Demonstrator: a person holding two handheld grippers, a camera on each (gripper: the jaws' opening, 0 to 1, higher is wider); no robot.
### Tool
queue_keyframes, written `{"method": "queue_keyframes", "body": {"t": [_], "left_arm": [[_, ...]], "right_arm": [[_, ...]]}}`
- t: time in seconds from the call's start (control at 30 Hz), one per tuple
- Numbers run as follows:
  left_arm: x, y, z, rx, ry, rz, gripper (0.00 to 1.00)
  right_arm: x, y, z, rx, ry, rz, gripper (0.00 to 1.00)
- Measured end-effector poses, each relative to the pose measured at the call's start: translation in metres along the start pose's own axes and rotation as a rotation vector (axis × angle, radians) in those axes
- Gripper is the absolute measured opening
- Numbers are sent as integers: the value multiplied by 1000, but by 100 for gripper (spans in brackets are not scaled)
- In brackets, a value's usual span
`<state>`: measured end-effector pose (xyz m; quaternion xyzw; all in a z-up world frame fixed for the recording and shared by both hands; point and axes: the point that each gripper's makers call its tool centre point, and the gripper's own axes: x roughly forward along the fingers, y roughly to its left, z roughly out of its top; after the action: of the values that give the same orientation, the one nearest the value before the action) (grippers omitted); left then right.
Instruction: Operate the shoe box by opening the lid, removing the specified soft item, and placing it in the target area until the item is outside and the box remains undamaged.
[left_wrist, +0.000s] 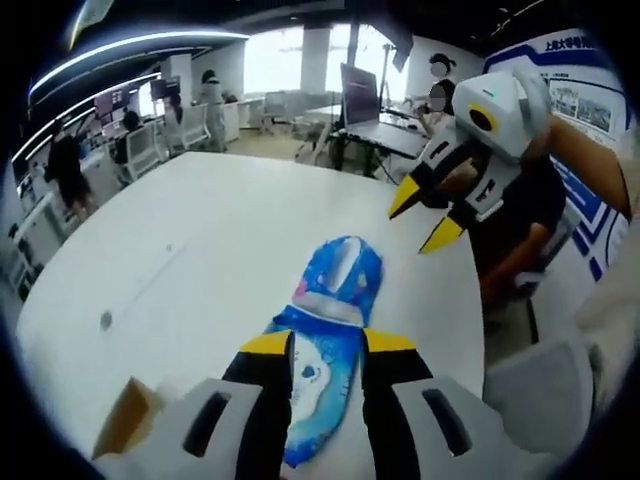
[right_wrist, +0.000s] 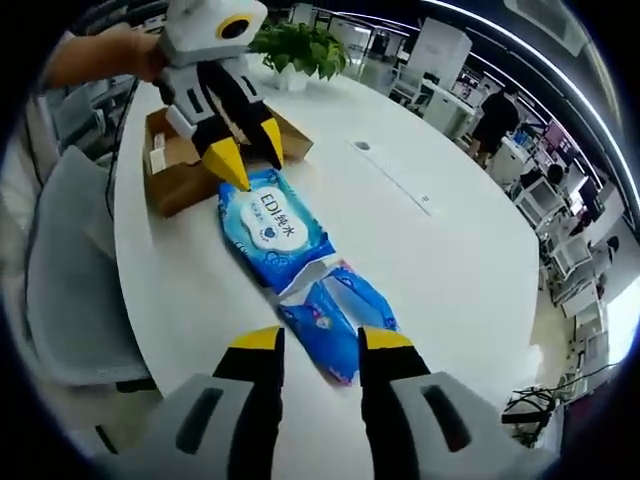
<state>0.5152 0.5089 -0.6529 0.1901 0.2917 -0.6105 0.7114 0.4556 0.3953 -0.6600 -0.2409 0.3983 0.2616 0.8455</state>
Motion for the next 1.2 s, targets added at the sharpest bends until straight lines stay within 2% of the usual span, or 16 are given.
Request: {"method": "queue_keyframes", "body": {"t": [0.23,0.53,0.67,0.83,1.2], "left_arm": [[-28,5,-15,-12,-6,34,29],[-70,16,-32,-40,-25,105,32],[-90,21,-44,-62,-23,135,35],[-118,26,-62,-98,-23,181,38],[-165,36,-97,-169,-19,265,45]], "right_arm": [[-5,12,15,-4,-21,5,30],[-7,24,39,-51,-33,23,34],[-5,37,50,-78,-30,61,38],[0,53,65,-119,-39,95,39],[10,79,88,-157,-71,168,42]]}}
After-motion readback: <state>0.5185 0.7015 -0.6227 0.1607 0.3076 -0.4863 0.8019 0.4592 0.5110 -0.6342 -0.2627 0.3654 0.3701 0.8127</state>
